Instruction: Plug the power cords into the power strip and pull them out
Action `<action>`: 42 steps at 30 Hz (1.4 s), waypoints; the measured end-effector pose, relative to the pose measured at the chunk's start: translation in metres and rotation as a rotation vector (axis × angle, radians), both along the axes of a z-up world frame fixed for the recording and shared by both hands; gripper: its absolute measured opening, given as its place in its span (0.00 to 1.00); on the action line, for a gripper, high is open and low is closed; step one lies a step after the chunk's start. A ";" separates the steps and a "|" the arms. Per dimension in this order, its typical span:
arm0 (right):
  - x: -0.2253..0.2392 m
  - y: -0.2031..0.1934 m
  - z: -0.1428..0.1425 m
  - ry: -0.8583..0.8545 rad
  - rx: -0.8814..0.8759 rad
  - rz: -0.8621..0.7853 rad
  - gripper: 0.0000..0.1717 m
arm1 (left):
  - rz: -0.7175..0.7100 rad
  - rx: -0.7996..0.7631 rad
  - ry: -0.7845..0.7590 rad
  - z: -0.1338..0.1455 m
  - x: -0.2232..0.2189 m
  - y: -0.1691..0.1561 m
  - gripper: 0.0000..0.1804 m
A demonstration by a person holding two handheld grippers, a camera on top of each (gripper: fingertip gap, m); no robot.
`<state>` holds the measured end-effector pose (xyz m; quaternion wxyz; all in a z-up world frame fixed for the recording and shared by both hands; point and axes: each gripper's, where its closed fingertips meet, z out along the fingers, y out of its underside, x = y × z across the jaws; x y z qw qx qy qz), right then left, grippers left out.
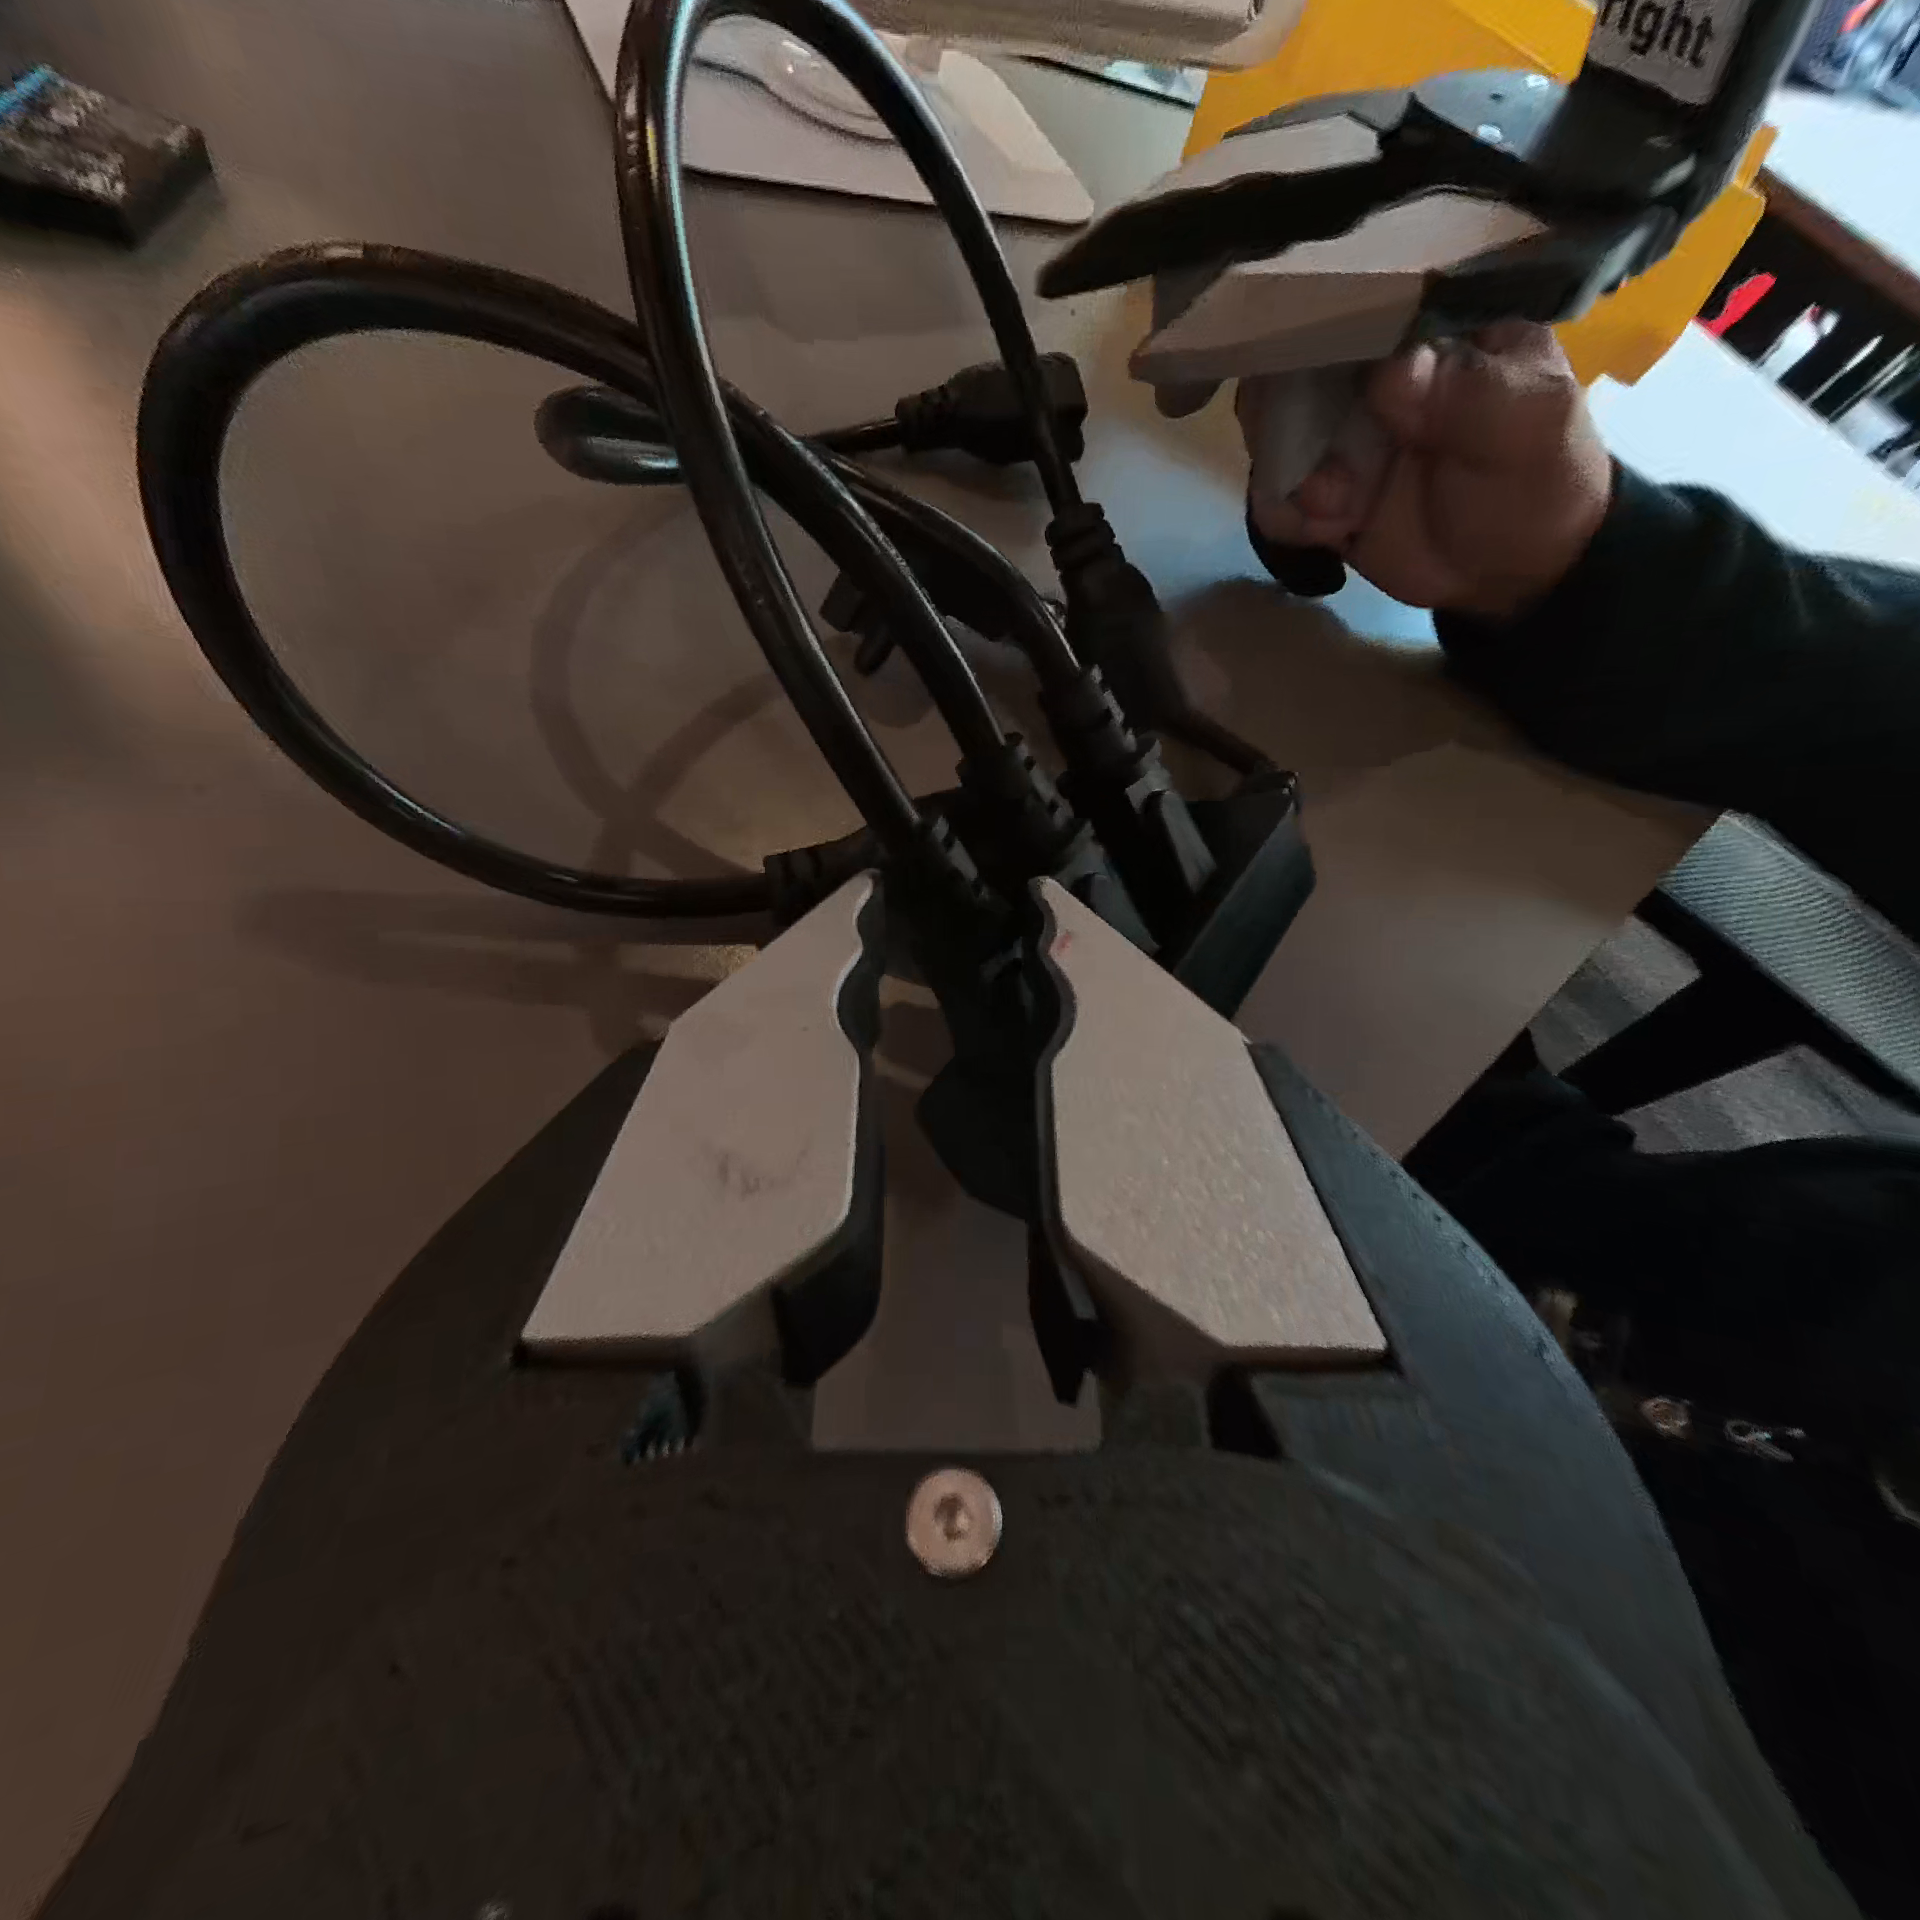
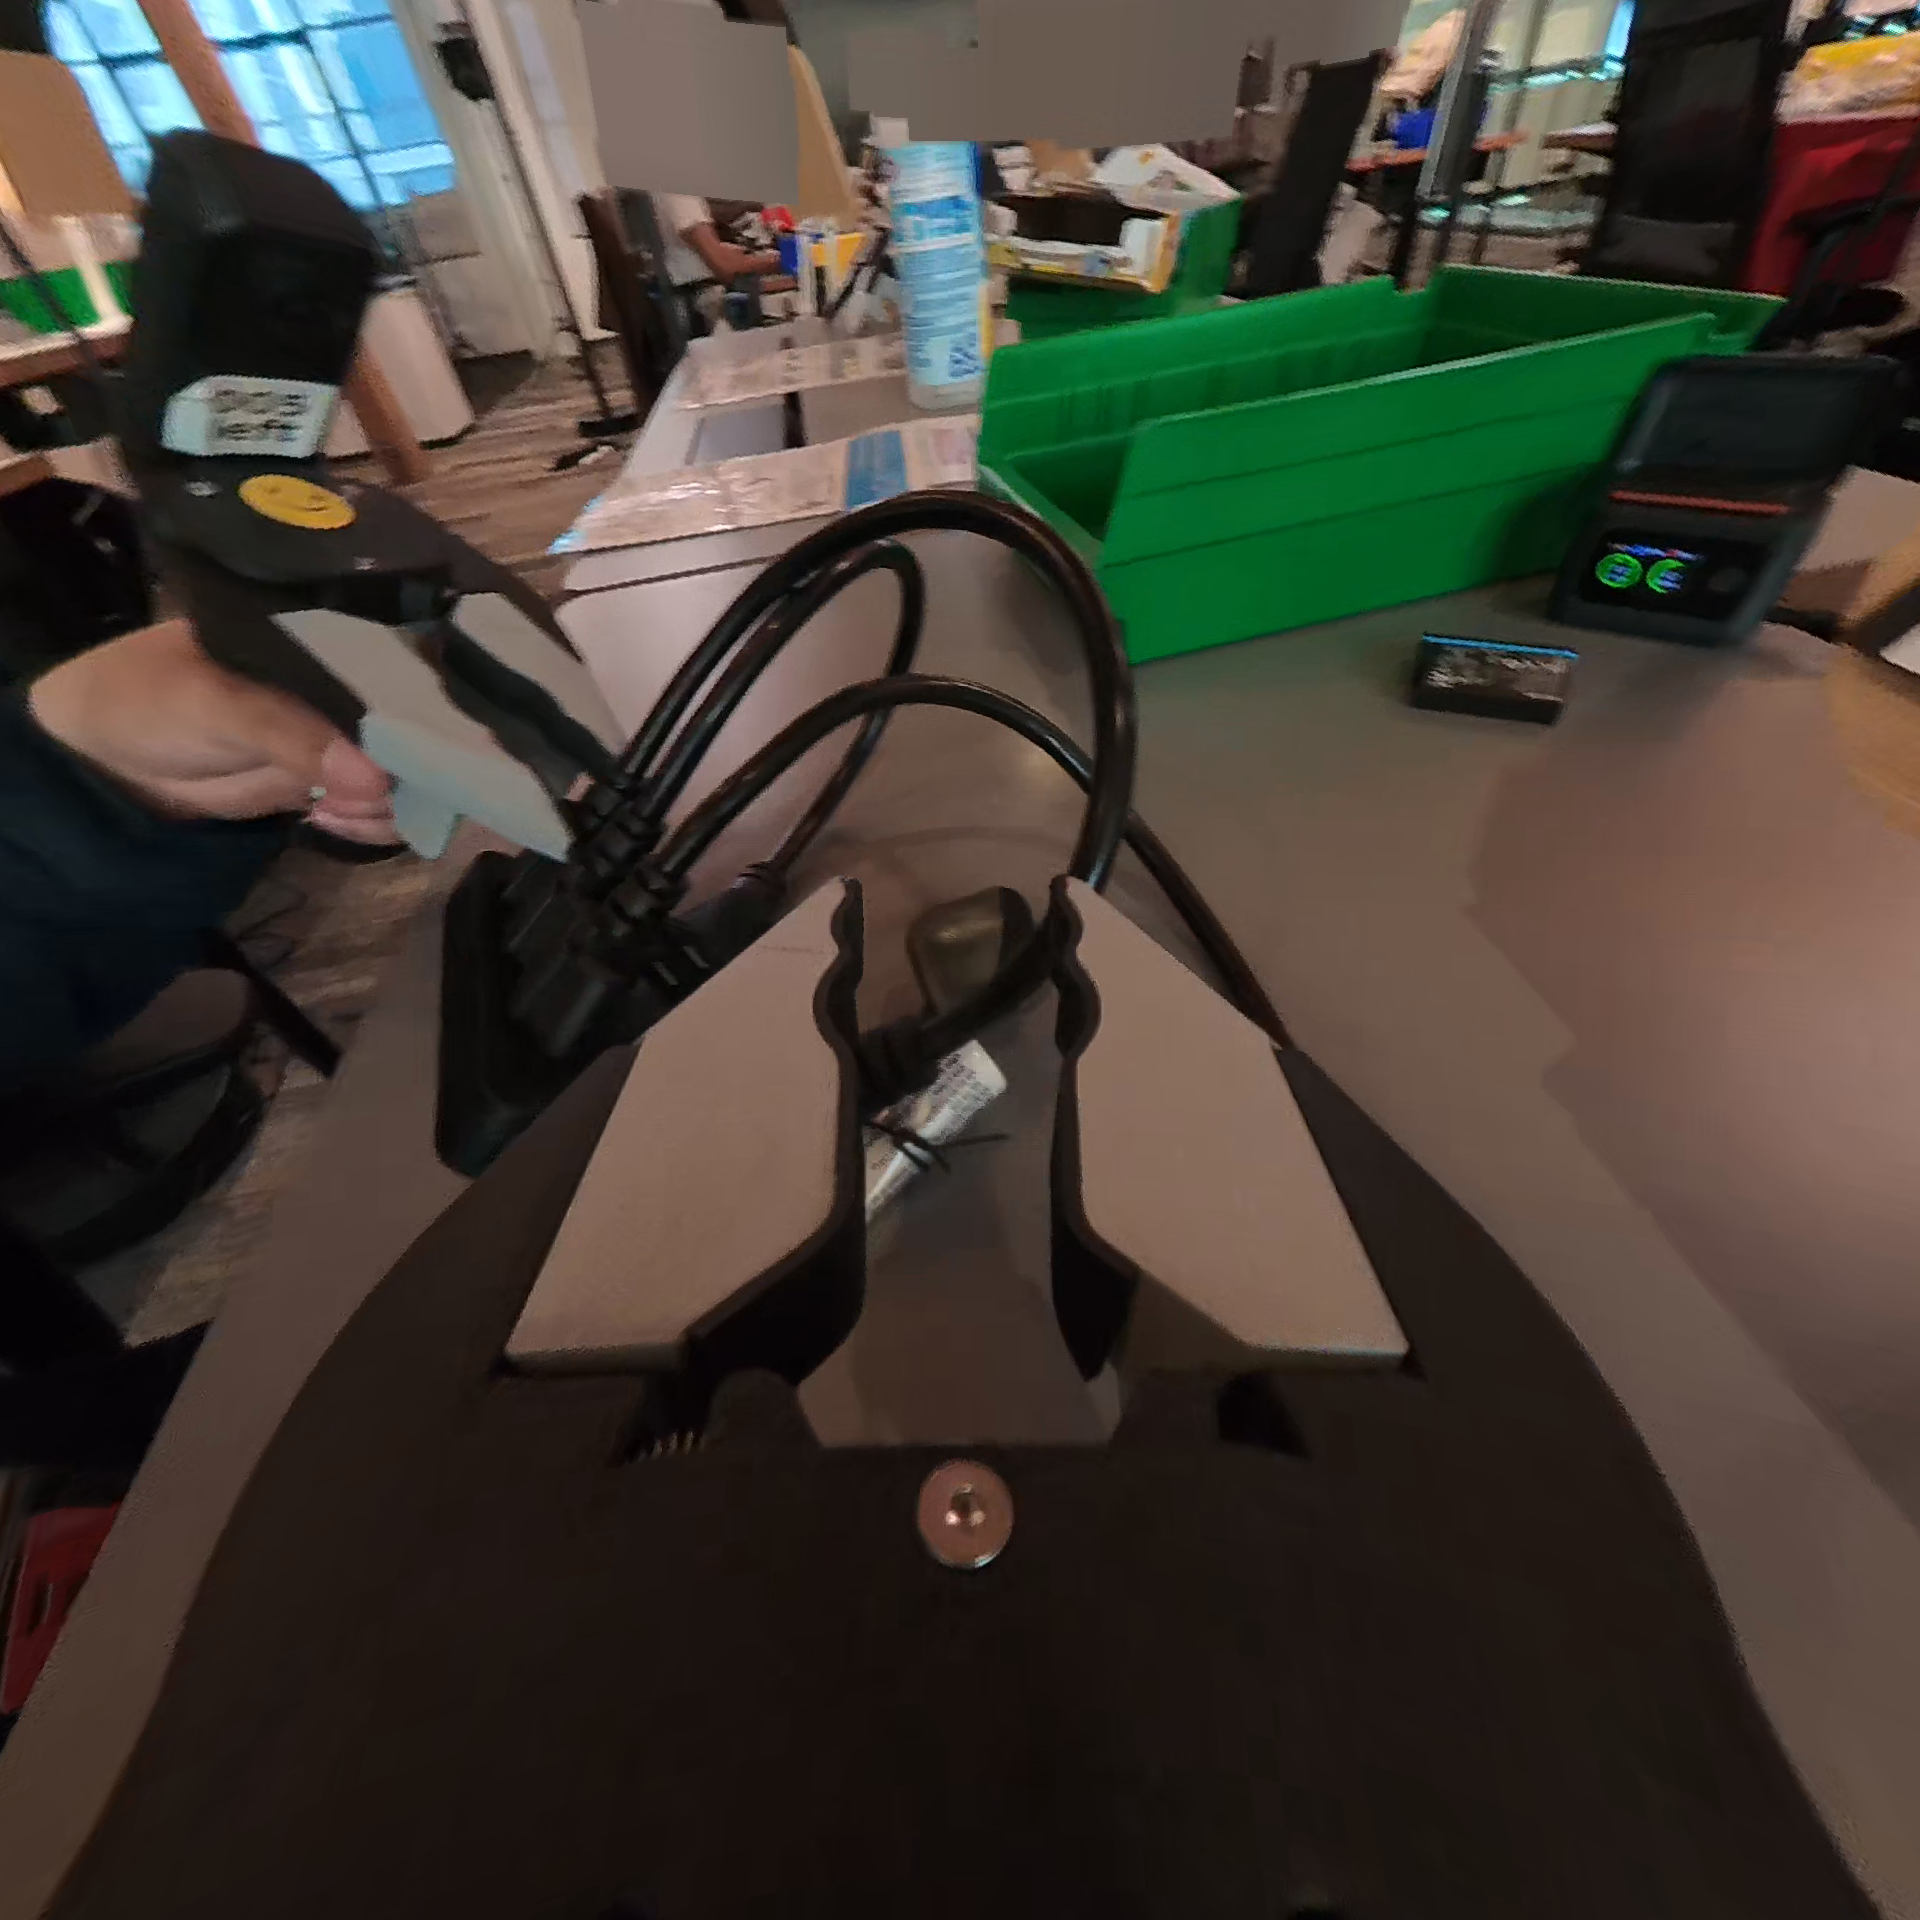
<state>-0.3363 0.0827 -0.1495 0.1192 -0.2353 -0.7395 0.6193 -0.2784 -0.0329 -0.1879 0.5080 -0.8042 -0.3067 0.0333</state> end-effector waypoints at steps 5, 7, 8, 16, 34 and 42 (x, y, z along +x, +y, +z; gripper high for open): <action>-0.007 0.010 0.007 0.008 -0.036 -0.042 0.20 | 0.009 -0.184 0.196 0.007 -0.004 -0.011 0.13; -0.006 0.010 0.007 0.010 -0.038 -0.038 0.20 | 0.032 -0.234 0.274 0.014 -0.007 -0.016 0.12; -0.006 0.010 0.007 0.008 -0.037 -0.035 0.20 | 0.046 -0.252 0.315 0.018 -0.010 -0.018 0.12; 0.006 0.008 0.033 0.079 -0.155 0.026 0.20 | 0.137 -0.373 0.584 0.041 -0.024 -0.036 0.10; 0.081 -0.037 0.027 -0.017 -0.165 0.520 0.14 | 0.160 -0.324 0.478 0.024 -0.035 -0.046 0.09; 0.130 -0.035 0.050 -0.026 -0.269 0.793 0.04 | 0.073 -0.325 0.535 0.024 -0.023 -0.026 0.10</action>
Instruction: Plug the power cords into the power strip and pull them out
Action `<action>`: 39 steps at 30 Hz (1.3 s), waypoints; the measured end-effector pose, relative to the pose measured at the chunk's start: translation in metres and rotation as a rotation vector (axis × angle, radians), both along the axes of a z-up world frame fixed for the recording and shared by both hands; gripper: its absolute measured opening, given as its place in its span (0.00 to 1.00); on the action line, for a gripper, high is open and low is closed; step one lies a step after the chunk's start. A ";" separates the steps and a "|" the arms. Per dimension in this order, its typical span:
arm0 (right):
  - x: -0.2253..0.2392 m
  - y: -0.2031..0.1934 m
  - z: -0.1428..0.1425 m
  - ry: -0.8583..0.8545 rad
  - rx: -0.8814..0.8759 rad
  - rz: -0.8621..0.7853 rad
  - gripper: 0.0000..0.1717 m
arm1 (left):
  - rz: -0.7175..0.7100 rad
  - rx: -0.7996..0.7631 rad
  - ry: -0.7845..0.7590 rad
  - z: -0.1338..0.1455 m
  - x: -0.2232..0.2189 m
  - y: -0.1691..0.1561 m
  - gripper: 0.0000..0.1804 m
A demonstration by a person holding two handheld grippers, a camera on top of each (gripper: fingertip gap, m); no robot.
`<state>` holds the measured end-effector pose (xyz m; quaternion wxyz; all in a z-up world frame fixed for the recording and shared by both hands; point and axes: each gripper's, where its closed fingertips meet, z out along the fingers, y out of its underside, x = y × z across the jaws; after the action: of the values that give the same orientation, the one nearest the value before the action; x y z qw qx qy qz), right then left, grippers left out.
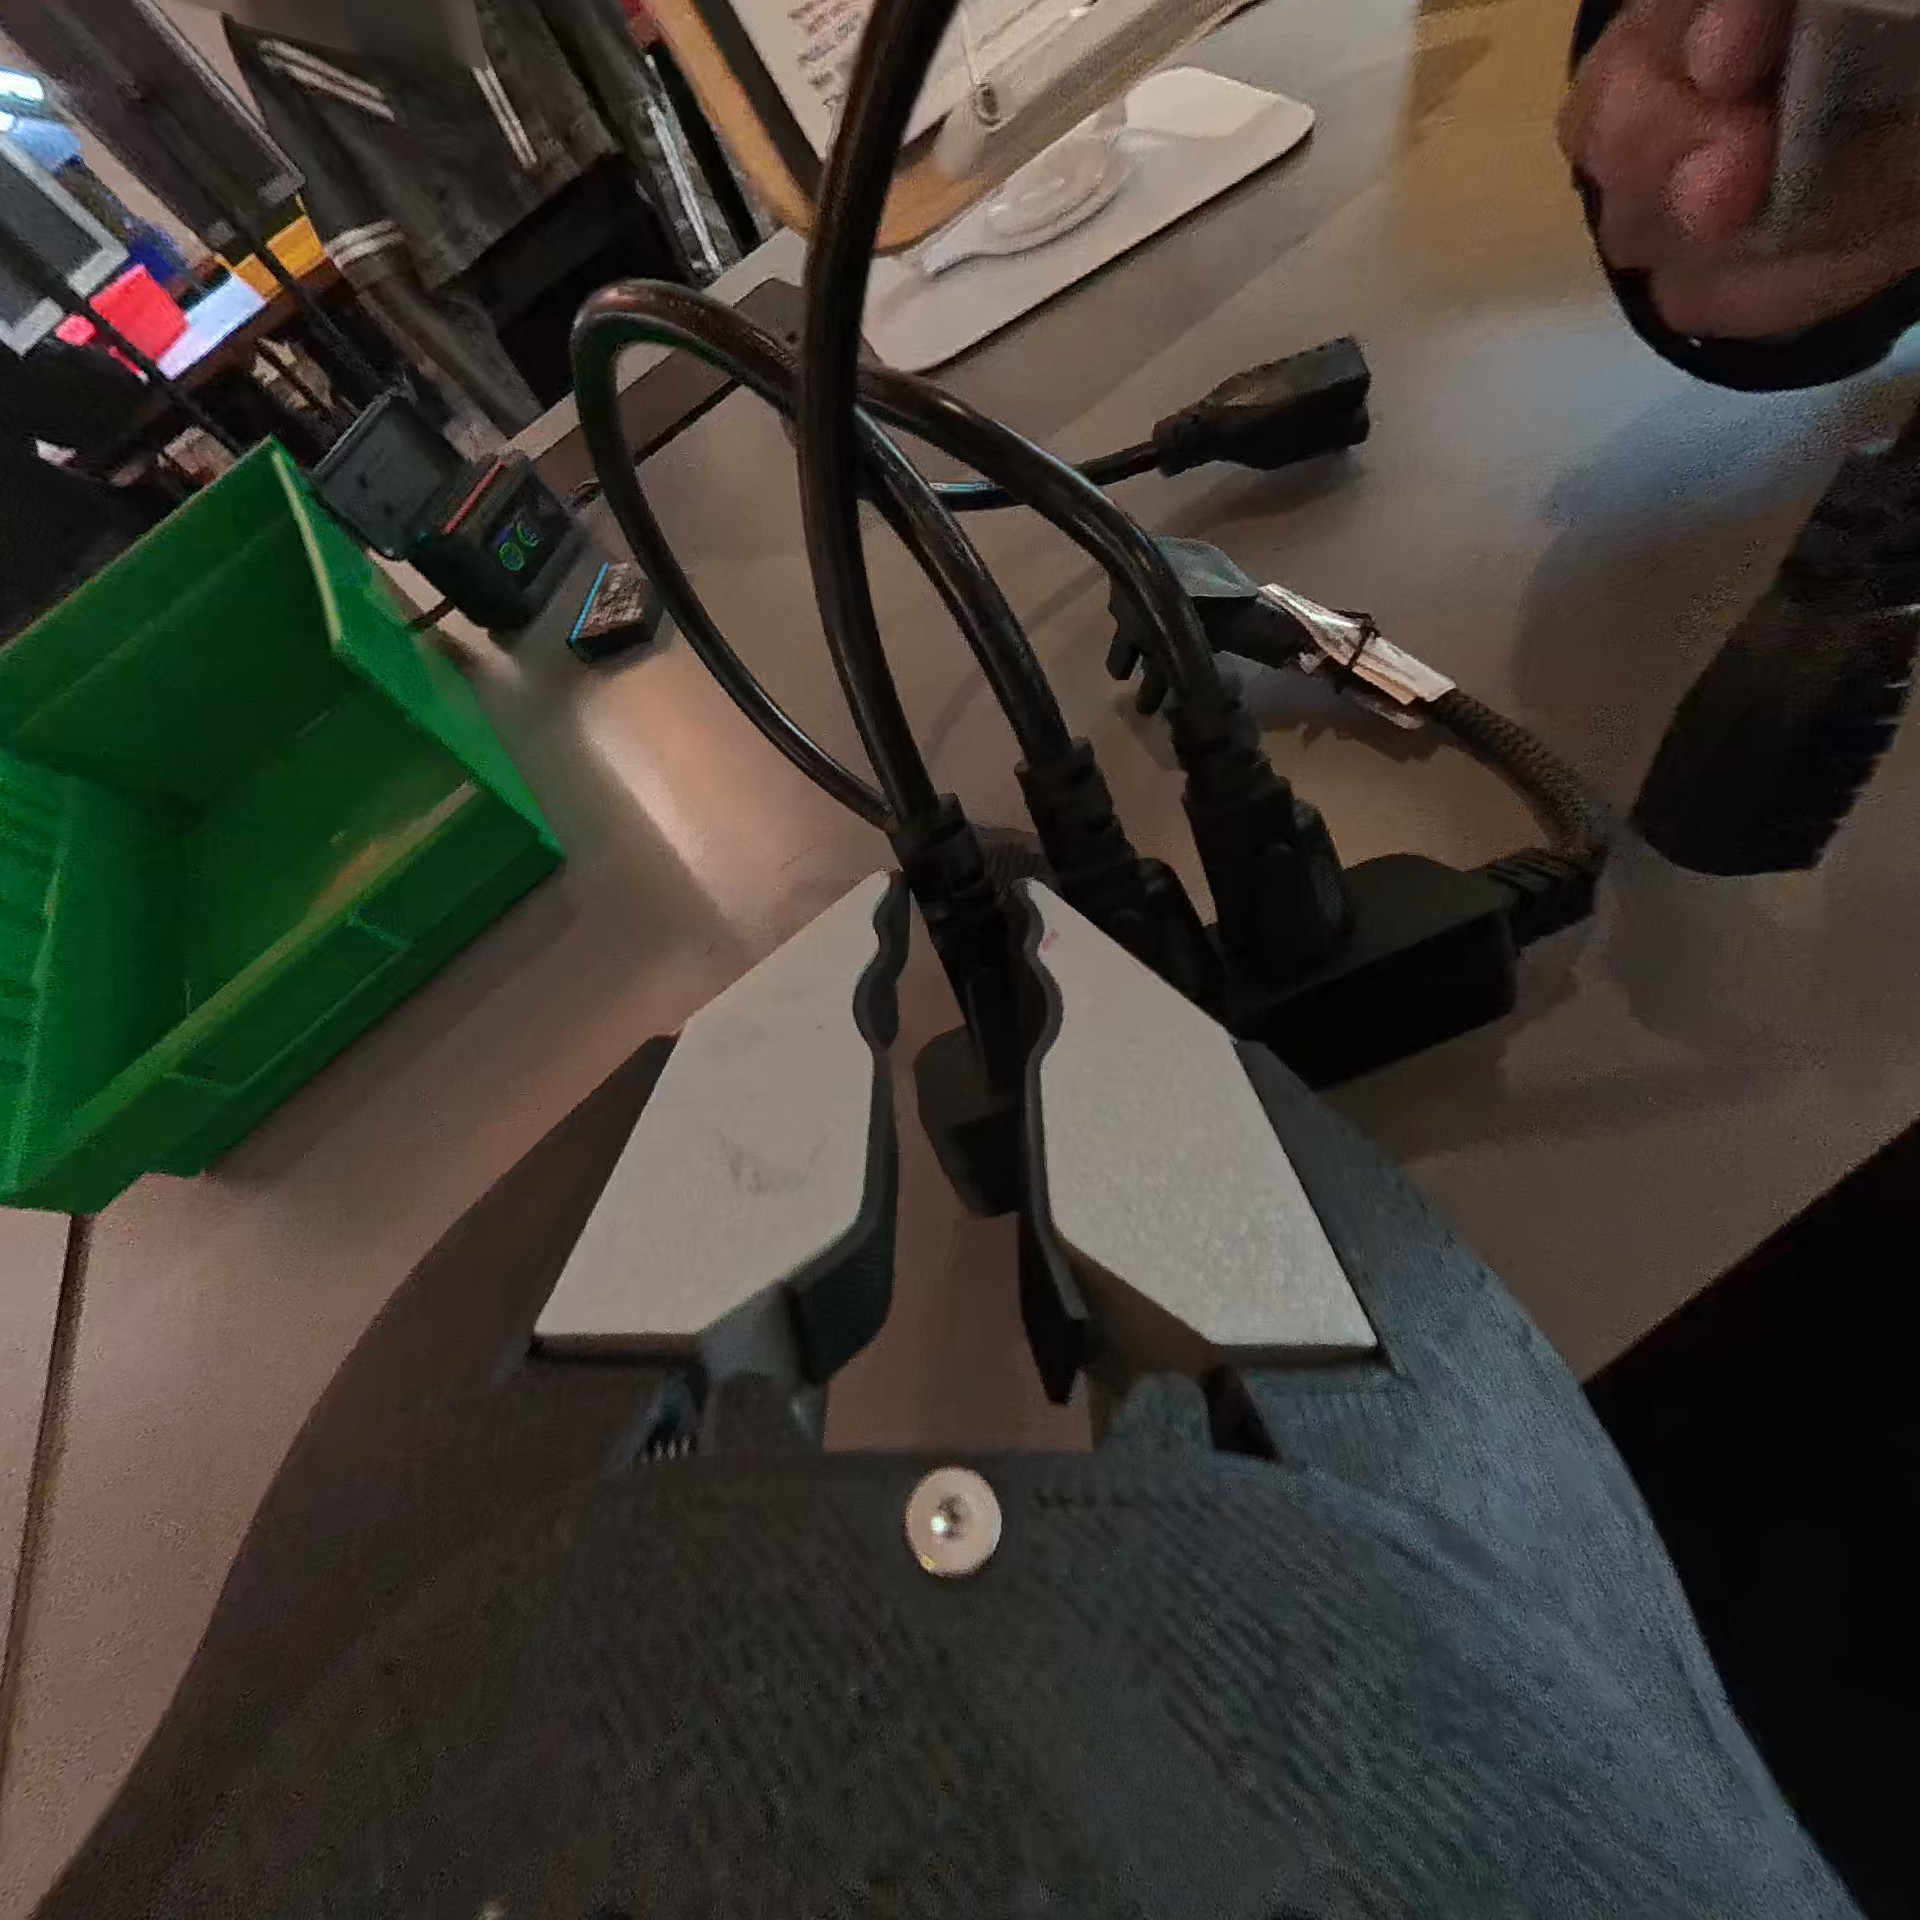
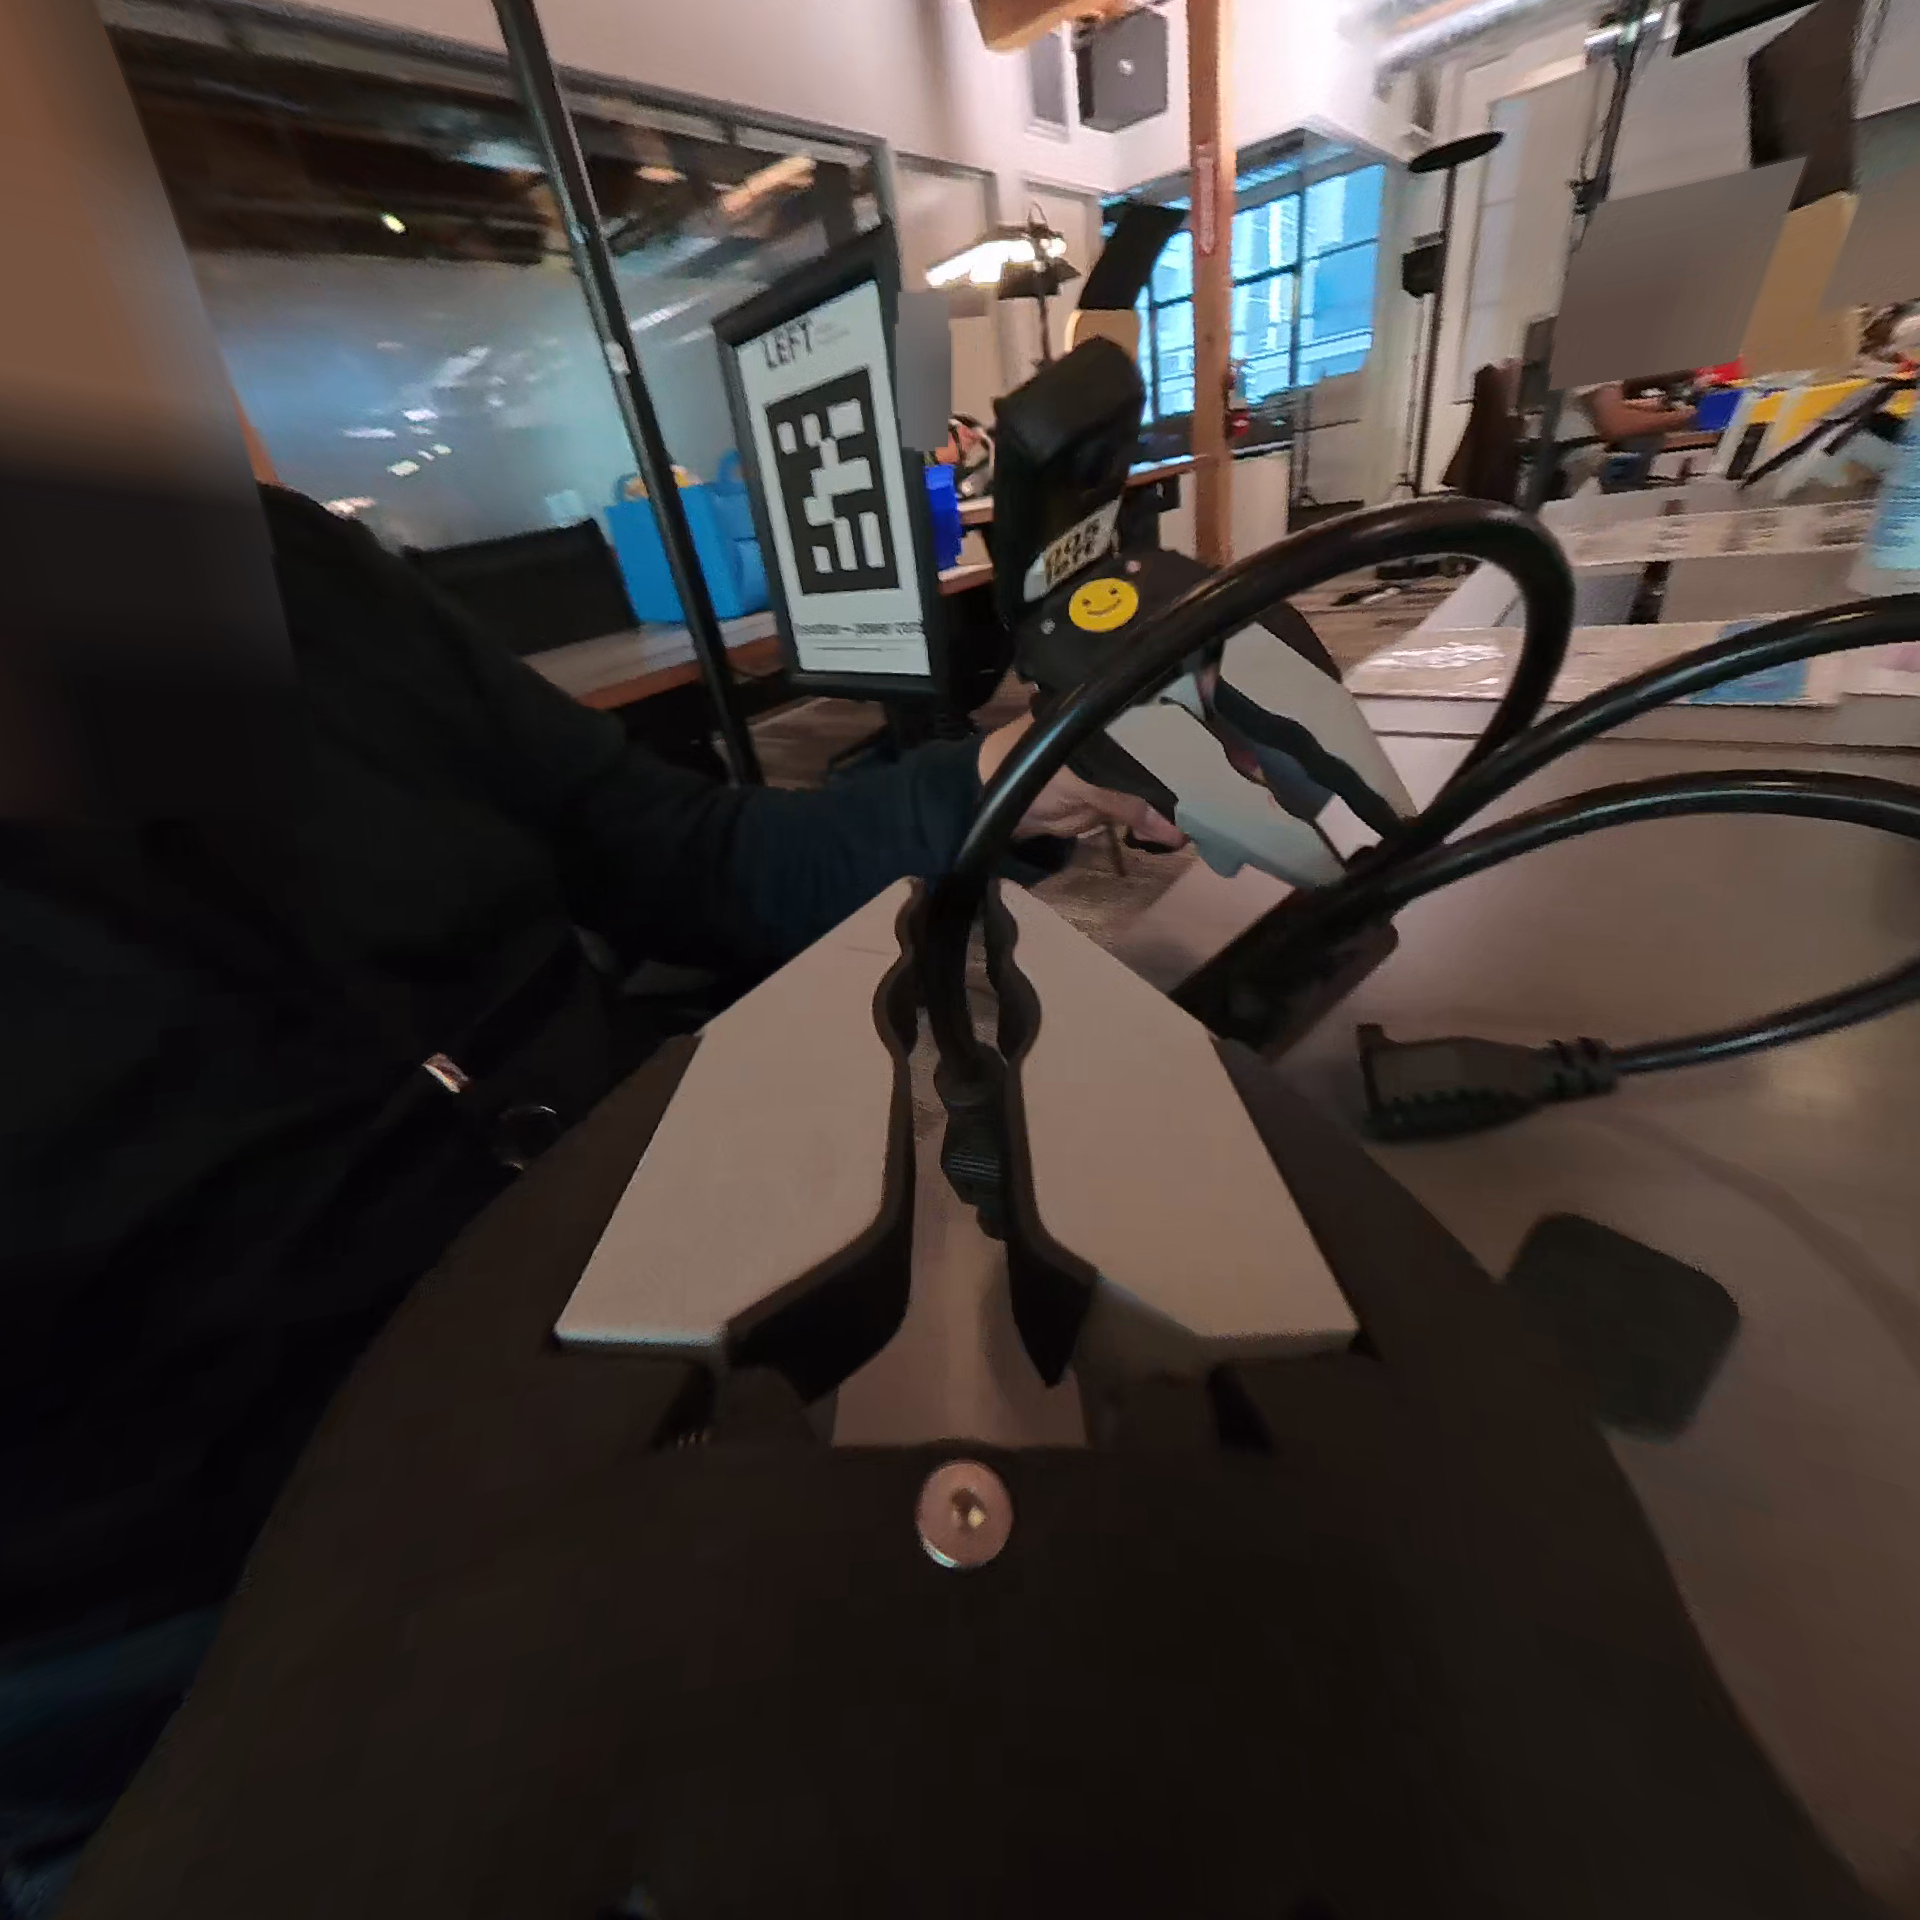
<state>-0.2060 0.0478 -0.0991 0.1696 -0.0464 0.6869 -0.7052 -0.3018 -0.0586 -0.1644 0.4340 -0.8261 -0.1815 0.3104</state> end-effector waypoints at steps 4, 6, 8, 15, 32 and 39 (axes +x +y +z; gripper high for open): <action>-0.005 0.003 0.015 -0.048 -0.053 -0.030 0.15 | -0.025 -0.012 -0.017 -0.003 0.006 0.013 0.10; -0.009 0.004 0.017 -0.057 -0.052 -0.048 0.17 | -0.049 -0.003 -0.033 -0.005 0.010 0.020 0.10; -0.014 0.008 0.020 -0.071 -0.071 -0.067 0.17 | -0.071 0.016 -0.055 -0.007 0.014 0.029 0.10; -0.060 0.022 0.019 -0.122 -0.062 -0.312 0.19 | -0.139 0.115 -0.115 -0.014 0.024 0.052 0.11; -0.090 0.067 0.055 -0.167 -0.290 -0.481 0.34 | -0.296 0.128 -0.057 -0.013 0.034 0.037 0.11; -0.108 0.059 0.022 -0.192 -0.081 -0.564 0.32 | -0.314 0.101 -0.011 -0.014 0.037 0.048 0.11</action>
<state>-0.3141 0.1068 -0.0773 0.0294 0.2062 0.6248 -0.7524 -0.2645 -0.0104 -0.1781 0.5171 -0.8231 -0.0682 0.2246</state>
